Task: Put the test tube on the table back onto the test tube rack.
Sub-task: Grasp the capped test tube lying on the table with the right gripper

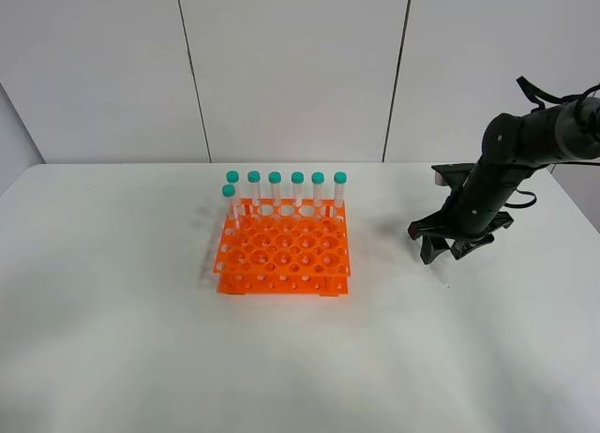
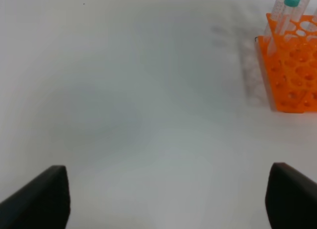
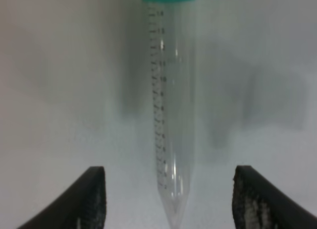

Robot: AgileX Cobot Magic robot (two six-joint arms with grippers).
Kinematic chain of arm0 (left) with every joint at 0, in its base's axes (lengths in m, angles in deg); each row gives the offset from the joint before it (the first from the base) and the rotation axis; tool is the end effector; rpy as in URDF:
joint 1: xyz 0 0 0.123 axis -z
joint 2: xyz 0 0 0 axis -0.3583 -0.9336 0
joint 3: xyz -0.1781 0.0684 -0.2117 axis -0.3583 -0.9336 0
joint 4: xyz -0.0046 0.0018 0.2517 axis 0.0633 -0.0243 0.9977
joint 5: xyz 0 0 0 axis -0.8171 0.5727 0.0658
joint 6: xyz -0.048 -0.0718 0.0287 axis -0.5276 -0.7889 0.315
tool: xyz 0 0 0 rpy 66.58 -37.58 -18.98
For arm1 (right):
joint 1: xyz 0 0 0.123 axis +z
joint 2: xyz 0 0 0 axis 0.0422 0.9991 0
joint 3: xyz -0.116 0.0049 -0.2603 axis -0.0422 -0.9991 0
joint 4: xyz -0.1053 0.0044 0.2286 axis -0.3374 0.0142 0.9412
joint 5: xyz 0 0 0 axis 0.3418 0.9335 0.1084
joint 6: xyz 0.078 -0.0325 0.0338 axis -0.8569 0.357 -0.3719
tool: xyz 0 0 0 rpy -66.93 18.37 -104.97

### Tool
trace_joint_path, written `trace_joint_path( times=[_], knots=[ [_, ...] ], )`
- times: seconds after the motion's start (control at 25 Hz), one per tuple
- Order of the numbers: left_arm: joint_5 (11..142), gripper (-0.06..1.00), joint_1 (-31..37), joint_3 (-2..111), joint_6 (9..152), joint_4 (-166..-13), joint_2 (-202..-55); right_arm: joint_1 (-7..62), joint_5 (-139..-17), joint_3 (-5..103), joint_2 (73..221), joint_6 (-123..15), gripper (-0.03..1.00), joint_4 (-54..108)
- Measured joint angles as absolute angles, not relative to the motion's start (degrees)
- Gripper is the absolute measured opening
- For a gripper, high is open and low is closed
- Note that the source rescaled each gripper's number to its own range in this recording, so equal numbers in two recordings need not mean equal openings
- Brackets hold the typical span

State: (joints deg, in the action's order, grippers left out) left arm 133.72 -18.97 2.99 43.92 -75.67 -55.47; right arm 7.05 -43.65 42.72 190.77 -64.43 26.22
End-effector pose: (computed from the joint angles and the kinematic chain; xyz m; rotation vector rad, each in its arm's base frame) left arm -0.0052 0.0007 0.2753 -0.0020 2.0518 -0.0380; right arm 0.3850 0.0393 0.1292 -0.3111 2.9676 0.1287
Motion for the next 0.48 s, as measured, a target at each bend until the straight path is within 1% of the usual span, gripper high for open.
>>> trace_joint_path(
  times=[0.48],
  knots=[
    [133.7,0.83,-19.0,3.0,43.9,-75.7,-55.5,7.0,-44.6,42.7,192.3,-64.4,0.52,27.2]
  ],
)
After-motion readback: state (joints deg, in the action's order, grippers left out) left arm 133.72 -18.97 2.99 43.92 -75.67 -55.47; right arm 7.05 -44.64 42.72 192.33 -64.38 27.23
